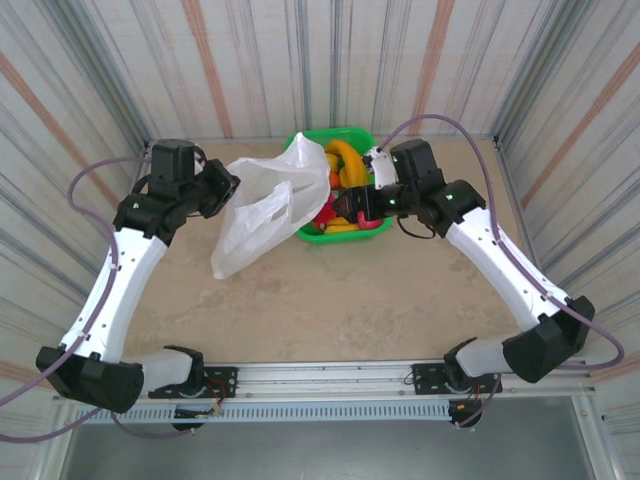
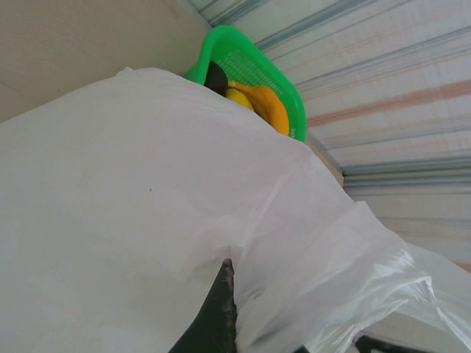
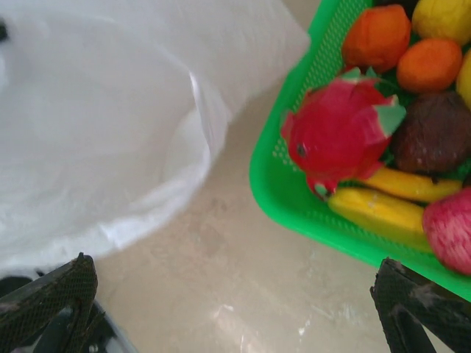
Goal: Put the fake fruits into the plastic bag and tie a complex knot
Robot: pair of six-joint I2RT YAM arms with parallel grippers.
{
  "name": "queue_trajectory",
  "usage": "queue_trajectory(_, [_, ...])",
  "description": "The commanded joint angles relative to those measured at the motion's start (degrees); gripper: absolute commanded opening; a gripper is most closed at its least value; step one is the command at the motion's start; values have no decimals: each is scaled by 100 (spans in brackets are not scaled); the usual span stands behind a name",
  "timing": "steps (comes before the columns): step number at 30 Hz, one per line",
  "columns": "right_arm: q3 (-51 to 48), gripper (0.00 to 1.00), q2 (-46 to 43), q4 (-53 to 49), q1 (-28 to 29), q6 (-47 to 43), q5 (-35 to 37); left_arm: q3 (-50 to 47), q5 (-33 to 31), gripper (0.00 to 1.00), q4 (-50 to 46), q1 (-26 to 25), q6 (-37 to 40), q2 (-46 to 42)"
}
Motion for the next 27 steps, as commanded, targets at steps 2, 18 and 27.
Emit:
queue_trajectory(2, [-394, 99, -343, -616, -270, -176, -68, -301, -494, 0, 426, 118, -835, -350])
queue_trajectory(18, [1688, 99, 2526, -683, 222, 2852, 1549, -1040, -160, 0, 861, 803, -1502, -1148])
queue_trajectory(27, [3484, 99, 4090, -1953, 372, 3613, 2083, -1054, 342, 0, 1007, 947, -1411, -1056])
